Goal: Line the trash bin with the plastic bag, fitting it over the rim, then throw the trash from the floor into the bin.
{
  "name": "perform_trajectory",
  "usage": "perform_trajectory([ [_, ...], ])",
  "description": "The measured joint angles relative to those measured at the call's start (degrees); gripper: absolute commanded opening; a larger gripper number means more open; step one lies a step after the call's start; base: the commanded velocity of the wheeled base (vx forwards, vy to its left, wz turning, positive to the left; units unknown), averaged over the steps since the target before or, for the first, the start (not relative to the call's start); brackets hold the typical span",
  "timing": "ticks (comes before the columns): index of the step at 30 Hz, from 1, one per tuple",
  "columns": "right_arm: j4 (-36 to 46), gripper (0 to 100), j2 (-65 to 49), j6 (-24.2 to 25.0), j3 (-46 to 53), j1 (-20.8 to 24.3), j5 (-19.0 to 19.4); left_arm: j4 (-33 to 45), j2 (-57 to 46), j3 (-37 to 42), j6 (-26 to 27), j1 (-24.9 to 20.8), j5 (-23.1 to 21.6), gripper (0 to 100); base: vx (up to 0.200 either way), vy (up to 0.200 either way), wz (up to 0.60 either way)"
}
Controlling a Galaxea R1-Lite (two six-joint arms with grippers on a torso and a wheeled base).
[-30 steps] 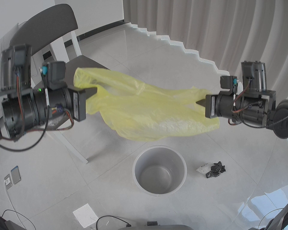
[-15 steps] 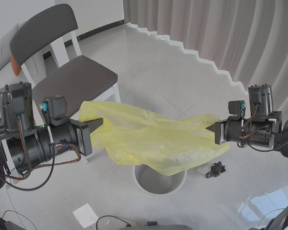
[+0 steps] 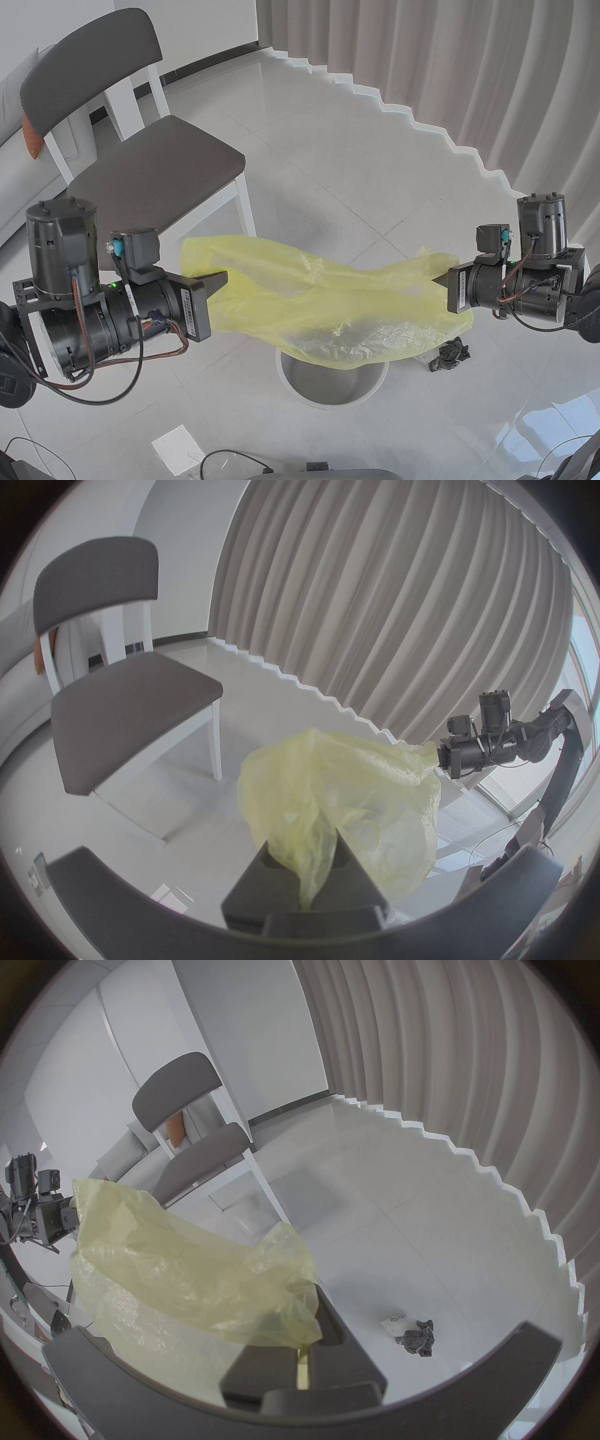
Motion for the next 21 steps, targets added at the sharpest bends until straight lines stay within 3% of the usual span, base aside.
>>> perform_trajectory([
  [9,-2.3,0,2.2,-0.2,6.3,-0.9,1.0,-7.6,3.9,4.5,-4.9,-2.4,0.0,0,0.0,0.0,0.0],
  [21,-20.2,0,8.0,0.1,15.2,-3.1,4.0,-27.3,15.3,11.3,-9.8,-4.6,0.0,0,0.0,0.0,0.0],
])
